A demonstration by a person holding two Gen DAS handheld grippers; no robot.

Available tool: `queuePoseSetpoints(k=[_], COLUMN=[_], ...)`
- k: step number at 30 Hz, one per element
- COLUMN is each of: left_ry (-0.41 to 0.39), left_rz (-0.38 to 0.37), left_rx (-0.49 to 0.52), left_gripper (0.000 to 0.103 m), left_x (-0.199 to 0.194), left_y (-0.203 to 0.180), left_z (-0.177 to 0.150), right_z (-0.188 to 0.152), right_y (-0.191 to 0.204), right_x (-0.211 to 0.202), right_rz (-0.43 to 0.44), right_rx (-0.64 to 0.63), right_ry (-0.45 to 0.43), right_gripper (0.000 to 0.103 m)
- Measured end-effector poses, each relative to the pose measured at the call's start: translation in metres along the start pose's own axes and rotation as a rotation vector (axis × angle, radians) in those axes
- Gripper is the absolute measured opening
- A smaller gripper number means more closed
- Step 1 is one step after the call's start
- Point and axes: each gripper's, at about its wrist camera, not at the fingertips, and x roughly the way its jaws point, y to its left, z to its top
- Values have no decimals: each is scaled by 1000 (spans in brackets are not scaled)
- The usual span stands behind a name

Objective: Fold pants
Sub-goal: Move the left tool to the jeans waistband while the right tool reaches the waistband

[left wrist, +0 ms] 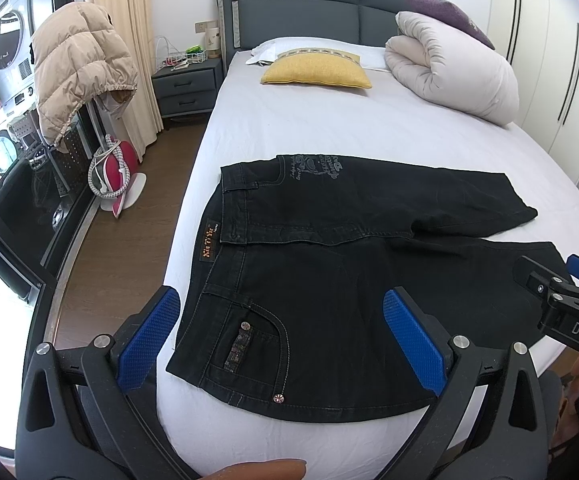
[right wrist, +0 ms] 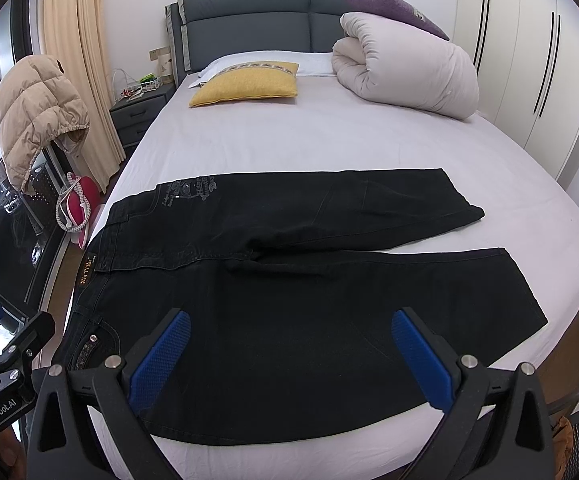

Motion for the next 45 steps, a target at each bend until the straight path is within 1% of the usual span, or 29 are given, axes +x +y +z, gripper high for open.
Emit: queuePoseSetpoints(k=[10,13,16,18,20,21,23,24,26,28,29,30,31,32,33,34,35,36,37,38,40,41,42,43,45], left_ry=[-4,-38,-60,-90,-117,-117,-84,-52,-22,-32,-58,-81,-107,-113,-106,-73,-7,44,51,41,36,48,51,57,109], left_rz=[7,41,44,52,43,37,-28,-74,-80,-27,10,26,42,54,61,91,124,112,86,82,105,85,51,8,-100], left_rx=[7,25,35,41,66,79,109,112,126,178,215,233,235,221,207,202,204,187,164,158,194,223,237,251,314], left_gripper=[103,103,103,103,103,103,103,103,103,103,103,103,103,103,103,103,103,103,103,103,103,103,103,103,103], left_x=[2,0,-1,-2,0,1,12,19,31,41,48,54,59,66,73,85,101,116,128,138,162,178,190,206,245], left_y=[1,-2,-4,-4,-4,-4,-2,0,3,2,1,1,4,7,10,14,18,24,31,36,40,42,43,47,51], left_z=[-5,-7,-8,-9,-8,-6,1,6,15,23,26,30,34,39,43,50,58,67,74,81,97,109,119,131,158], right_z=[-4,-4,-4,-3,1,3,7,9,15,24,29,35,41,47,53,61,69,75,83,90,106,112,118,123,130], right_y=[4,4,5,5,2,1,-2,-4,-7,-9,-10,-11,-12,-13,-13,-14,-14,-15,-16,-17,-20,-21,-21,-20,-17], right_x=[2,2,3,5,9,10,15,17,22,28,31,34,39,43,48,57,64,71,81,89,107,115,124,134,151], right_rz=[0,1,3,4,9,11,22,30,54,81,93,110,128,140,150,165,180,191,204,216,242,250,259,275,312], right_rx=[-4,-3,-4,-6,-10,-12,-18,-23,-38,-59,-72,-89,-108,-125,-145,-175,-197,-211,-228,-240,-271,-288,-309,-337,-387], right_ry=[3,3,6,10,14,13,9,5,-6,-27,-39,-52,-68,-80,-92,-104,-108,-107,-103,-101,-97,-92,-87,-84,-62], right_gripper=[103,103,103,103,103,103,103,103,103,103,103,103,103,103,103,103,103,103,103,103,103,102,101,97,91])
